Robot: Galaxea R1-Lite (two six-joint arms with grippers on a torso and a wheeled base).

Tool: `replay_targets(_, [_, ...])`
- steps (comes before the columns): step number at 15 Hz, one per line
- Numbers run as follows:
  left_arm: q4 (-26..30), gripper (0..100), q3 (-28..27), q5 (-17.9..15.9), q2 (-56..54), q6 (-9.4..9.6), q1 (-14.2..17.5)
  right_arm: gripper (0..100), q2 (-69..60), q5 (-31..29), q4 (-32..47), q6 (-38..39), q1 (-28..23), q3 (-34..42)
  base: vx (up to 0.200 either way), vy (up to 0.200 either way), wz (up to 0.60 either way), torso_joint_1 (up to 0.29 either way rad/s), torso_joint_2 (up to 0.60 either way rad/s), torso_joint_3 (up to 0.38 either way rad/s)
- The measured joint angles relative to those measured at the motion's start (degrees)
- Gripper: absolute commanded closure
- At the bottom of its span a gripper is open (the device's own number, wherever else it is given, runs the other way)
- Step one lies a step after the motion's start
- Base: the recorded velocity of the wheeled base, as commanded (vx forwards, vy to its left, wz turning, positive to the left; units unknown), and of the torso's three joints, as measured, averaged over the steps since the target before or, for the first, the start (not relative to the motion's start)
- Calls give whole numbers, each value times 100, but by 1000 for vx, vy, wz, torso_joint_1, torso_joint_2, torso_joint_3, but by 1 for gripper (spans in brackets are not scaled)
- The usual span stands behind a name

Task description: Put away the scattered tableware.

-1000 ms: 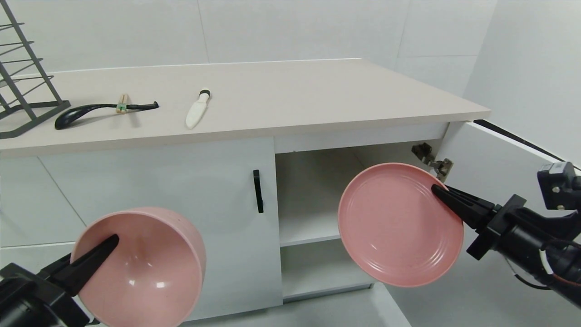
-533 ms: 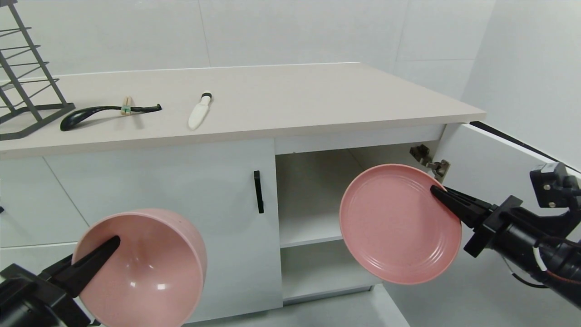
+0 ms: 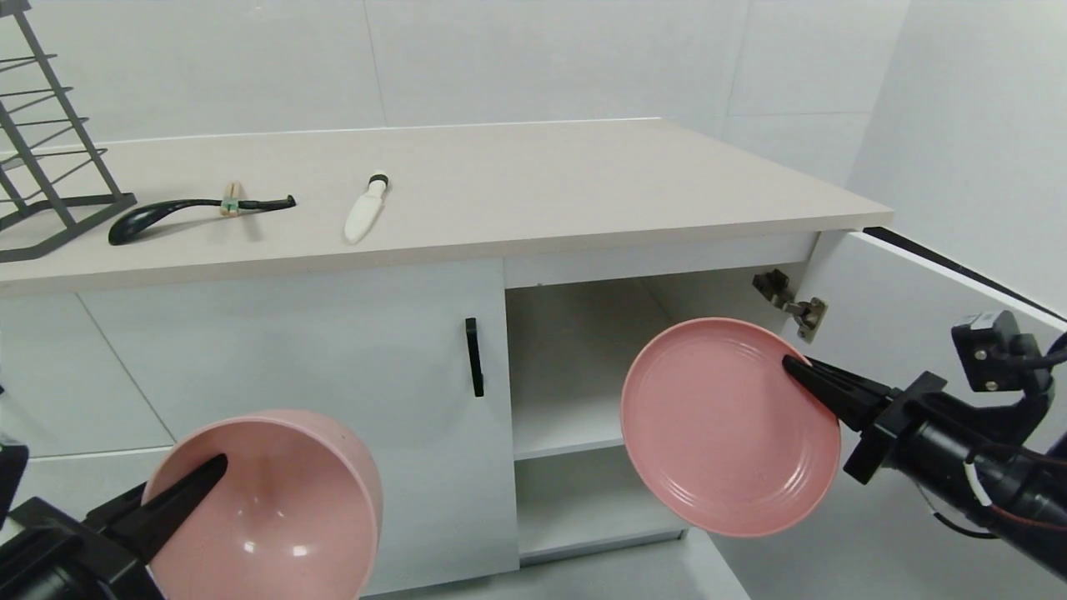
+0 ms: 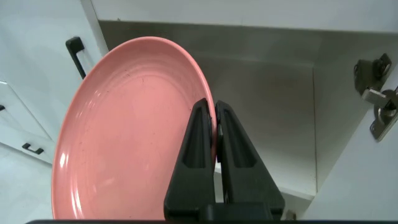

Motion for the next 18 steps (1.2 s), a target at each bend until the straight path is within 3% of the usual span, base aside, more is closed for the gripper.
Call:
replay_targets(2, [55,100,0,4,-6,158,1,100,256,-13,11,7,-17,118,0,0,0,0,0,0])
replay_targets(5, [50,100,4,4,-9,155,4,100,525,-274,10,60,-33,330,0,0,0,0,0,0])
replay_targets(13, [197,100,4,-11,-85,267,-88,100,510,-299,5,702,-4,361,0,0,0,0,0,0])
replay_targets(15, [184,100,-11,-18,-117,462,-101,100,473,-285,10,870,146,308,0,0,0,0,0,0])
replay_targets(16, [189,100,-11,-13,-127,656,-145,100,496,-266,7,919,324,267,0,0,0,0,0,0])
replay_targets(18, [260,100,1,-9,-139,750,-239,100,641,-208,10,1471,713,30,200,0,0,2,0,7])
